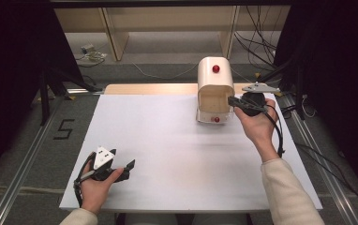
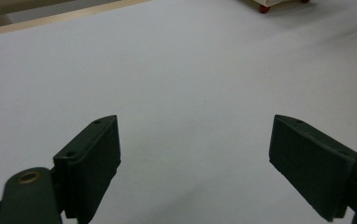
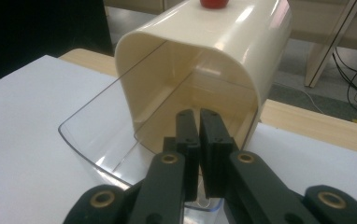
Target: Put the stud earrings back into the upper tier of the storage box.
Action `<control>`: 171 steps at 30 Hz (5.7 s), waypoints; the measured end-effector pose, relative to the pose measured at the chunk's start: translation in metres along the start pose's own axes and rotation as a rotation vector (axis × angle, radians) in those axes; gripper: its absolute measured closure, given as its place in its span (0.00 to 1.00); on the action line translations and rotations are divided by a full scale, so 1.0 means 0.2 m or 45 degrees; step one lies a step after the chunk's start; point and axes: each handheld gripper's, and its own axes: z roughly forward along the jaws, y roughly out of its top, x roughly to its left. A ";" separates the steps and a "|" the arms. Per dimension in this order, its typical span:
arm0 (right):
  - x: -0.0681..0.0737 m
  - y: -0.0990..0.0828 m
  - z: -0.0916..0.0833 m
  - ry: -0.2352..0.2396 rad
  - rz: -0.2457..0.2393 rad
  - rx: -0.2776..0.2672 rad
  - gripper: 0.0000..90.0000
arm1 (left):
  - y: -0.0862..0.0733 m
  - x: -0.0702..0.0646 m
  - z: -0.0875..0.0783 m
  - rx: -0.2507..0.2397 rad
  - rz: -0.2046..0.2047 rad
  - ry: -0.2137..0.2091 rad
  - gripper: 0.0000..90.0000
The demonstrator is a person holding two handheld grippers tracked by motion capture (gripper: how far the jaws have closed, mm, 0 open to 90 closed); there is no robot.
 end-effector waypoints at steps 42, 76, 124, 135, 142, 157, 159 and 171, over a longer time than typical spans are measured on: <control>0.05 0.02 0.05 0.022 -0.025 0.036 0.97 | 0.00 0.00 0.00 0.003 0.004 -0.002 0.18; 0.08 0.02 0.10 0.042 -0.050 0.086 0.97 | 0.00 0.00 0.00 0.001 0.001 -0.003 0.18; 0.09 0.00 0.12 0.035 -0.057 0.121 0.85 | 0.00 0.00 0.00 -0.001 0.002 -0.003 0.18; 0.00 -0.02 0.03 -0.018 0.033 0.036 0.69 | 0.00 0.00 0.00 0.002 0.004 -0.005 0.18; -0.07 -0.08 -0.03 -0.059 0.099 0.006 0.64 | 0.00 0.00 0.01 -0.002 0.000 -0.004 0.18; -0.13 -0.15 -0.11 -0.076 0.153 -0.071 0.63 | 0.00 0.00 0.00 -0.002 0.006 -0.012 0.18; -0.13 -0.16 -0.11 -0.081 0.154 -0.065 0.63 | 0.00 0.00 0.00 -0.004 0.006 -0.012 0.18; -0.15 -0.23 -0.14 -0.090 0.145 -0.042 0.76 | 0.00 0.00 0.00 -0.008 -0.001 -0.014 0.18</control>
